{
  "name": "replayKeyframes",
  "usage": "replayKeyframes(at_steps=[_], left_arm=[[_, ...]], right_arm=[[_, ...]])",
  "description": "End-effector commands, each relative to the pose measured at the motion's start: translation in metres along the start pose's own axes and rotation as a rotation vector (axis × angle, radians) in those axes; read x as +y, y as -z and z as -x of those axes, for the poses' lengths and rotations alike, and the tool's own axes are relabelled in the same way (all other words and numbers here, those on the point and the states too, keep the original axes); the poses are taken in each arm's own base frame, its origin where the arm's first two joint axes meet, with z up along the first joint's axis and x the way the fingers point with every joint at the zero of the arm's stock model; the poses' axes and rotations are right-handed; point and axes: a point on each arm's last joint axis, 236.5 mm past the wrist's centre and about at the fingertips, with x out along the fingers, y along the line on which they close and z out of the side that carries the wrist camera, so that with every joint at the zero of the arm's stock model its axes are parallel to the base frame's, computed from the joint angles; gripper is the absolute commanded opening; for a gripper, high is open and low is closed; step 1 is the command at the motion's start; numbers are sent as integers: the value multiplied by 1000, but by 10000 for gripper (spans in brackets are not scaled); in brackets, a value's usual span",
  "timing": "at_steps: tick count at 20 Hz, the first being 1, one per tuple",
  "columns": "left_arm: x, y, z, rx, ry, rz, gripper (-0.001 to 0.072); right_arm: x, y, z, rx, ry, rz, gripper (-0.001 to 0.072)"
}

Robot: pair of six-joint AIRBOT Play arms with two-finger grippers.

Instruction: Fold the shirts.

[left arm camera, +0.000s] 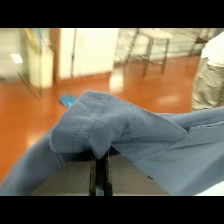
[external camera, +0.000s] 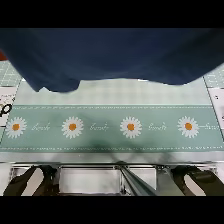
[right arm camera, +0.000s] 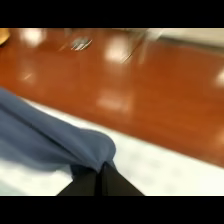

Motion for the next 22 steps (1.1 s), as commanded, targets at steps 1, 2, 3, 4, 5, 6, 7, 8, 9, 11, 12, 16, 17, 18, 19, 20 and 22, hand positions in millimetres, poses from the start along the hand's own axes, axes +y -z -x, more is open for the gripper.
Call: replayKeyframes(at_steps=[1,2,3,4,5,6,7,8,9,11,12,16,17,18,19,20,22], left_arm=[[-47,-2,30,10,-33,-112,25],[-55,2,37,24,-38,-124,25],[-61,6,45,40,-51,-141,25],[-64,12,56,61,-73,-153,25],[-65,18,67,81,-101,-156,25],[-66,23,77,98,-120,-154,25],[-65,27,85,111,-136,-154,25],[-64,29,90,120,-141,-153,25],[-64,33,91,136,-135,-146,25],[-60,51,80,188,-99,-111,25],[-55,67,69,231,-83,-76,25],[-14,185,3,503,-14,185,26],[3,218,-14,558,-28,254,25],[21,250,-32,604,-44,307,25],[39,282,-50,649,-64,361,26],[55,307,-66,685,-78,397,25],[83,342,-104,734,-73,457,25]], right_arm=[[-10,-8,61,-97,130,5,36],[-11,-1,72,-86,151,-5,36],[-11,10,81,-57,166,-15,36],[-11,26,86,2,174,-21,36],[-12,42,89,63,185,-47,36],[-11,56,90,117,183,-68,36],[-11,66,89,149,182,-85,36],[-11,73,87,175,182,-104,36],[-12,79,84,196,182,-122,36],[-6,95,66,268,134,-146,36],[-3,105,53,307,102,-157,36],[-29,164,-15,476,117,-194,36],[-51,189,-33,545,187,-208,36],[-68,216,-49,620,235,-215,36],[-81,238,-67,681,265,-218,36],[-91,257,-90,728,270,-215,36],[-108,277,-140,775,260,-201,36]])
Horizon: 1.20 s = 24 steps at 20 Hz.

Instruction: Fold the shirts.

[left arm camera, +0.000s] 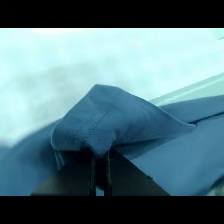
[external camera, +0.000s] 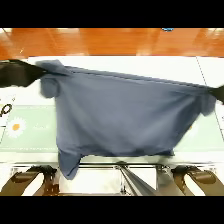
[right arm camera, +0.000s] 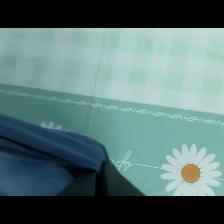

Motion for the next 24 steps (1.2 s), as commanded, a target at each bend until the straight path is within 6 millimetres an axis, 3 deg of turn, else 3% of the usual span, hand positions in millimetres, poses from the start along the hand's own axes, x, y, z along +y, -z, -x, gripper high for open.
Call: replayKeyframes(at_steps=[1,5,7,9,10,11,12,14,16,19,21,24], left_arm=[[60,5,-93,97,10,127,25],[104,-30,-165,143,31,202,25],[120,-46,-188,138,28,246,25],[131,-51,-204,141,24,295,28],[134,-49,-209,148,22,319,160],[137,-45,-211,163,16,339,490],[143,-35,-208,203,-3,333,510],[173,4,-183,361,-91,327,510],[199,47,-146,514,-117,425,510],[225,96,-97,501,-141,587,510],[235,150,-68,479,-179,699,508],[230,236,-42,476,-196,958,508]], right_arm=[[-24,-20,-100,91,59,22,35],[-27,-53,-200,194,17,-19,36],[-26,-67,-244,230,-53,-102,36],[-24,-81,-274,228,-143,-216,38],[-26,-86,-284,218,-172,-272,119],[-29,-90,-290,213,-189,-336,376],[-36,-92,-290,205,-192,-357,414],[-64,-83,-275,231,-176,-366,413],[-102,-49,-250,340,-149,-384,413],[-137,8,-224,385,-130,-513,413],[-134,46,-217,335,-176,-571,413],[-102,99,-220,275,-265,-655,413]])
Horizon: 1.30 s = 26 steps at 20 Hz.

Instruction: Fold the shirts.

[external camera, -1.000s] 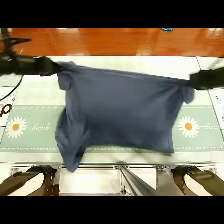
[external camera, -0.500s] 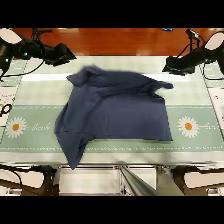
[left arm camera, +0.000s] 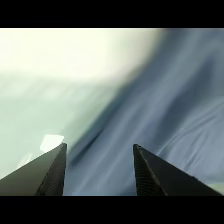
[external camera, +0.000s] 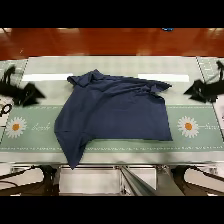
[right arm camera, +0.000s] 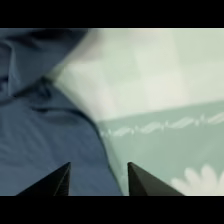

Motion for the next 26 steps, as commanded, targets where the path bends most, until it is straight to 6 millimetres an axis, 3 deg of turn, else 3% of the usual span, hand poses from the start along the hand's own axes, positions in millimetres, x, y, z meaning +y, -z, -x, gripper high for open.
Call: replayKeyframes(at_steps=[1,3,5,14,15,16,17,19,22,26], left_arm=[[55,72,-20,22,62,249,508],[61,92,-31,31,133,305,508],[60,107,-41,56,163,309,508],[39,127,-94,131,154,220,507],[37,128,-99,138,142,198,486],[35,129,-102,143,134,165,250],[33,130,-103,147,134,136,33],[32,130,-103,148,133,127,25],[32,130,-103,147,133,128,25],[33,129,-103,141,130,117,25]], right_arm=[[-7,61,-25,-30,-118,-71,413],[1,88,-35,4,-169,-79,413],[6,102,-36,18,-191,-67,413],[33,104,-26,13,-295,-84,412],[36,103,-23,11,-318,-97,412],[36,103,-19,12,-332,-112,412],[26,105,-16,21,-316,-121,412],[-12,121,-11,73,-205,-173,412],[-65,170,-9,230,-11,-248,412],[-67,202,-25,310,-15,-314,412]])
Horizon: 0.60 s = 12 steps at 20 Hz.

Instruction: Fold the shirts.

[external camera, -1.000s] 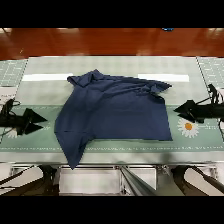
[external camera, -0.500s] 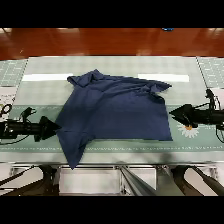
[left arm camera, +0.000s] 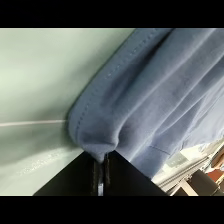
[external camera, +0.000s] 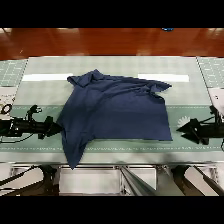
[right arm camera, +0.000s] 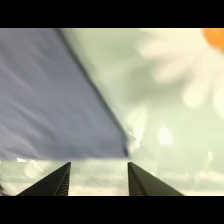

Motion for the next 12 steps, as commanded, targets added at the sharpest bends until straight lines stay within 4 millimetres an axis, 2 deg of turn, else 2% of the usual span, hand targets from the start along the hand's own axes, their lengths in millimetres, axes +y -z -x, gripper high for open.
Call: replayKeyframes(at_steps=[1,4,9,10,12], left_arm=[[5,-6,-1,-23,-22,-16,25],[5,-7,-1,-30,-25,-18,25],[5,-7,-1,-30,-25,-18,25],[5,-7,-1,-30,-25,-18,25],[5,-8,0,-33,-23,-17,25]], right_arm=[[-22,23,-15,68,44,-72,412],[-15,11,-19,17,6,-70,412],[-13,14,-38,96,-8,-79,412],[-6,12,-45,107,-20,-57,412],[20,-9,-59,49,-106,-59,412]])
